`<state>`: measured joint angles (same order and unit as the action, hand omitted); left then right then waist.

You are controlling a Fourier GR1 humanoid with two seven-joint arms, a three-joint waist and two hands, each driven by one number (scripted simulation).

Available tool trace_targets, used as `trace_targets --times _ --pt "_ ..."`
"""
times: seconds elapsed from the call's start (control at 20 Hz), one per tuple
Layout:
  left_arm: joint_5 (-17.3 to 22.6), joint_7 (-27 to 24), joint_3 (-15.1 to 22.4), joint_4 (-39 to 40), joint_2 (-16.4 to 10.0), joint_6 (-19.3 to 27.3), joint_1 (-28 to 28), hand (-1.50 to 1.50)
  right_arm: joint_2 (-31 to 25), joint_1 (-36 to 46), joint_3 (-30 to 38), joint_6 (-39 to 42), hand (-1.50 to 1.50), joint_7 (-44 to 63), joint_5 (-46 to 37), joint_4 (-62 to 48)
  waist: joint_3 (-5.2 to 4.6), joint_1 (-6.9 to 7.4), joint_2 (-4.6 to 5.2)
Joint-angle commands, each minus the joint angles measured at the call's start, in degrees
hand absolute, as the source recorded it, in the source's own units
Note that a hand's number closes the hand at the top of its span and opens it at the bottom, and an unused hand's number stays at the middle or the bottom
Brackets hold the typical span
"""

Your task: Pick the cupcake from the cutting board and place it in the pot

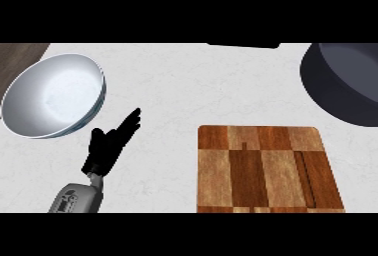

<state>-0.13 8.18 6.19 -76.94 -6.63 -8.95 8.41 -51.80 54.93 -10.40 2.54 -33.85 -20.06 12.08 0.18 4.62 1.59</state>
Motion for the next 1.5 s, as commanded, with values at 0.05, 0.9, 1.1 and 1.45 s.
trace_targets --times 0.05,0.9,1.1,1.45 --pt "-0.44 1.53 0.99 -0.82 0.32 -0.28 0.69 0.00 1.88 3.49 -7.70 -6.80 1.50 6.56 -9.60 -1.12 -0.02 0.83 0.11" --pt "0.57 1.06 -0.90 0.21 -0.35 -0.91 1.10 0.00 14.47 7.24 -1.03 2.37 -1.50 14.55 -3.73 -9.51 0.26 -0.74 0.13" --pt "-0.10 -0.81 -0.68 0.54 -0.43 -0.66 -0.42 0.00 14.44 9.81 8.85 1.47 -1.50 11.89 6.08 -8.73 0.28 -0.71 0.05" --pt "0.03 -0.44 -1.03 -1.53 -0.91 -0.51 -1.06 0.00 5.58 9.23 20.14 -1.27 -1.50 11.57 16.96 -10.13 0.21 -1.28 0.06"
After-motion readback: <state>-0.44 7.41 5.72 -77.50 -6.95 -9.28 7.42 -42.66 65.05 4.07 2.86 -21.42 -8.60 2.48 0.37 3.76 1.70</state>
